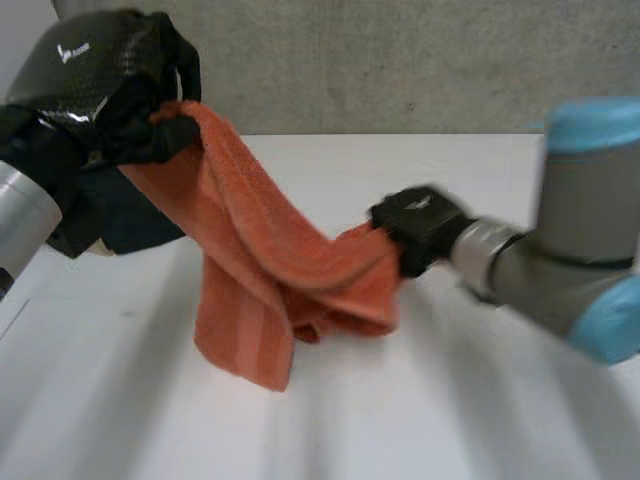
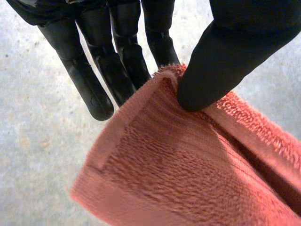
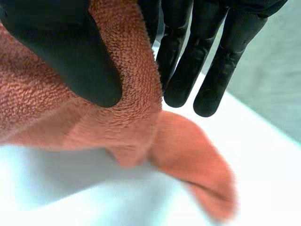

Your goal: Fold the laundry.

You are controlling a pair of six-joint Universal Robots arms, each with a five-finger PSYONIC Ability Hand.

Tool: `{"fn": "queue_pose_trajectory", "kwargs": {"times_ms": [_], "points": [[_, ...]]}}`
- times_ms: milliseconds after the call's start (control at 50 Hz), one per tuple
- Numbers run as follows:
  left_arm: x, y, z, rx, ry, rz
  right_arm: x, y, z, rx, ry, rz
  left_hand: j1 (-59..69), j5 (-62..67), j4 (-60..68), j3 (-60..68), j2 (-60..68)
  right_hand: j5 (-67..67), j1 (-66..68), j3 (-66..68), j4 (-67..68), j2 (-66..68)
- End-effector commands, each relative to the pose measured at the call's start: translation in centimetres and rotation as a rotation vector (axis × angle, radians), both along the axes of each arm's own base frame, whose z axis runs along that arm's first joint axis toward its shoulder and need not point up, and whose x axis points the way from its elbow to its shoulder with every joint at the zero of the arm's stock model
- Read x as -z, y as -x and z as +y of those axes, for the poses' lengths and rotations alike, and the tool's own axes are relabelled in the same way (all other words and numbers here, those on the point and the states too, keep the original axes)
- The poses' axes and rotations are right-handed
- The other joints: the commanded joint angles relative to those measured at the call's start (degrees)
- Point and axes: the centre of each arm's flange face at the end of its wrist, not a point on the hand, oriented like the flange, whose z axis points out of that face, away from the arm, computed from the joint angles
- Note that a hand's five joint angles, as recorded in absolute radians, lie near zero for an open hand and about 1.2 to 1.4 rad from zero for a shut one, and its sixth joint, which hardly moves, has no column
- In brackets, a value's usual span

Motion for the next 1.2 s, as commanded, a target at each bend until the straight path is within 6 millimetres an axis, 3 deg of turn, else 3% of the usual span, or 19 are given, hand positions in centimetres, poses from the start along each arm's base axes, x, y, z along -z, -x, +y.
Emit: {"fn": "queue_pose_trajectory", "kwargs": {"times_ms": [20,140,220,240,300,320,380,400,460,520,620,700,780,940,1080,1140,1200], "points": [[3.8,-0.2,-1.2,-0.029,-0.087,-0.098,-5.9,4.1,-2.7,0.099,0.24,0.148,15.7,14.2,11.4,11.8,11.5,14.6,25.7,12.3,12.0,13.8],[8.0,0.3,-2.1,-0.023,-0.202,-0.183,-6.9,4.1,-4.0,0.082,0.318,0.154,15.7,14.2,11.4,11.8,11.5,14.6,25.7,12.3,12.0,13.8],[11.3,0.9,-3.1,-0.01,-0.303,-0.227,-3.1,3.0,-5.8,0.008,0.312,0.186,15.7,14.2,11.4,11.8,11.5,14.6,25.7,12.3,12.0,13.8],[12.6,1.1,-3.6,-0.009,-0.341,-0.243,-1.2,2.5,-6.5,-0.008,0.307,0.203,15.7,14.2,11.4,11.8,11.5,14.6,25.7,12.3,12.0,13.8],[14.3,1.4,-4.4,-0.018,-0.376,-0.258,1.7,0.8,-6.3,-0.057,0.302,0.229,15.7,14.2,11.4,11.8,11.5,14.6,25.7,12.3,12.0,13.8],[15.1,1.4,-5.0,-0.036,-0.386,-0.263,3.4,-0.1,-5.9,-0.103,0.299,0.244,15.7,14.2,11.4,11.8,11.5,-4.7,6.5,-6.9,-7.3,-5.5],[15.8,1.4,-5.7,-0.07,-0.388,-0.267,4.6,-1.2,-5.2,-0.138,0.317,0.272,15.7,14.2,11.4,11.8,11.5,-53.0,-41.8,-55.2,-55.6,-53.8],[15.8,1.3,-6.0,-0.089,-0.387,-0.267,4.7,-1.2,-5.1,-0.137,0.317,0.272,15.7,14.2,11.4,11.8,11.5,-55.4,-44.3,-57.7,-58.0,-56.2],[15.8,1.0,-6.3,-0.109,-0.388,-0.267,4.2,-0.9,-4.9,-0.109,0.297,0.253,15.7,14.2,11.4,11.8,11.5,-55.4,-44.3,-57.7,-58.0,-56.2],[15.5,1.0,-6.3,-0.109,-0.376,-0.262,3.2,0.9,-5.1,0.01,0.21,0.173,15.7,14.2,11.4,11.8,11.5,-55.4,-44.3,-57.7,-58.0,-56.2],[14.4,0.7,-6.1,-0.116,-0.348,-0.248,0.5,7.1,-6.3,0.313,0.017,-0.08,15.7,14.2,11.4,11.8,11.5,-55.4,-44.3,-57.7,-58.0,-56.2],[14.2,0.3,-6.1,-0.129,-0.345,-0.241,1.4,11.1,-7.3,0.465,-0.098,-0.173,15.7,14.2,11.4,11.8,11.5,-55.4,-44.3,-57.7,-58.0,-56.2],[14.4,0.2,-5.9,-0.129,-0.353,-0.245,3.6,12.9,-6.7,0.482,-0.186,-0.127,15.7,14.2,11.4,11.8,11.5,-54.1,-42.9,-56.3,-56.6,-54.8],[14.6,0.2,-5.9,-0.129,-0.36,-0.248,8.0,13.7,-5.4,0.419,-0.296,-0.015,15.7,14.2,11.4,11.8,11.5,-38.7,-27.5,-41.0,-41.3,-39.5],[14.6,0.2,-5.9,-0.129,-0.357,-0.247,9.8,13.5,-5.9,0.394,-0.31,-0.013,15.7,14.2,11.4,11.8,11.5,-35.7,-24.5,-37.9,-38.2,-36.5],[14.5,0.2,-5.9,-0.129,-0.354,-0.247,10.4,13.5,-6.5,0.389,-0.289,-0.012,15.7,14.2,11.4,11.8,11.5,-28.1,-17.0,-30.4,-30.7,-28.9],[14.5,0.2,-5.8,-0.127,-0.357,-0.247,10.7,13.5,-7.0,0.391,-0.278,-0.013,15.7,14.2,11.4,11.8,11.5,-10.2,1.0,-12.4,-12.8,-11.0]]}}
